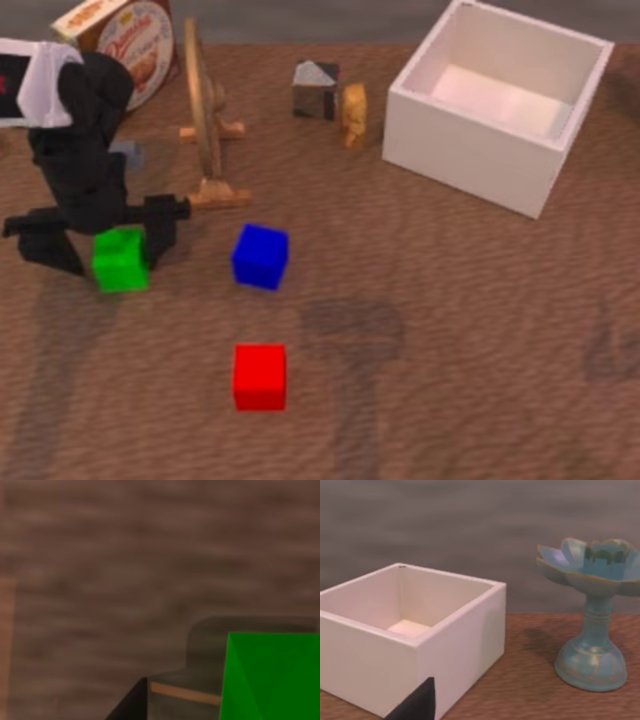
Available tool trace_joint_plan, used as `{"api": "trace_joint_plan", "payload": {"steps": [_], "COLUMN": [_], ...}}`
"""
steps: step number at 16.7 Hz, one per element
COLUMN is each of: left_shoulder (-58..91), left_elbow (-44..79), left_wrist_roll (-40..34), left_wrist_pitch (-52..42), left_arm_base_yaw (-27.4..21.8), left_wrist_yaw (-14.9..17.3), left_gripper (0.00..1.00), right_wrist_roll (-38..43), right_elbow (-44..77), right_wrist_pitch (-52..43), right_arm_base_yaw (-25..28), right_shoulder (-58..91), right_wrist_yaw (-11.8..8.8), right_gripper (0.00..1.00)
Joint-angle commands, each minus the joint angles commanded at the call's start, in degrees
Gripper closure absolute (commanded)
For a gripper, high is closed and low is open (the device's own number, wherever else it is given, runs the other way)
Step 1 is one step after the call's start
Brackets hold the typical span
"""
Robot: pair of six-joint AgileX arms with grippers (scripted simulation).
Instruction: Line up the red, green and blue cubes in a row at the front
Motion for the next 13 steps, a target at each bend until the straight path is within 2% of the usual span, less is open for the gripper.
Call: {"api": "trace_joint_plan", "payload": {"steps": [7,13], "left_shoulder": [0.00,0.00], "left_elbow": [0.00,0.00], "left_wrist_roll": [0.00,0.00], "left_wrist_pitch": [0.00,0.00], "left_arm_base_yaw": [0.00,0.00], "left_wrist_yaw": [0.00,0.00], "left_gripper": [0.98,1.00], "right_wrist_roll": [0.00,0.00], "right_elbow": [0.00,0.00], "right_wrist_pitch": [0.00,0.00], "right_arm_base_yaw": [0.00,0.00], "right_shoulder": [0.00,0.00], "right_wrist_yaw": [0.00,0.00], "right_gripper": [0.00,0.00]}}
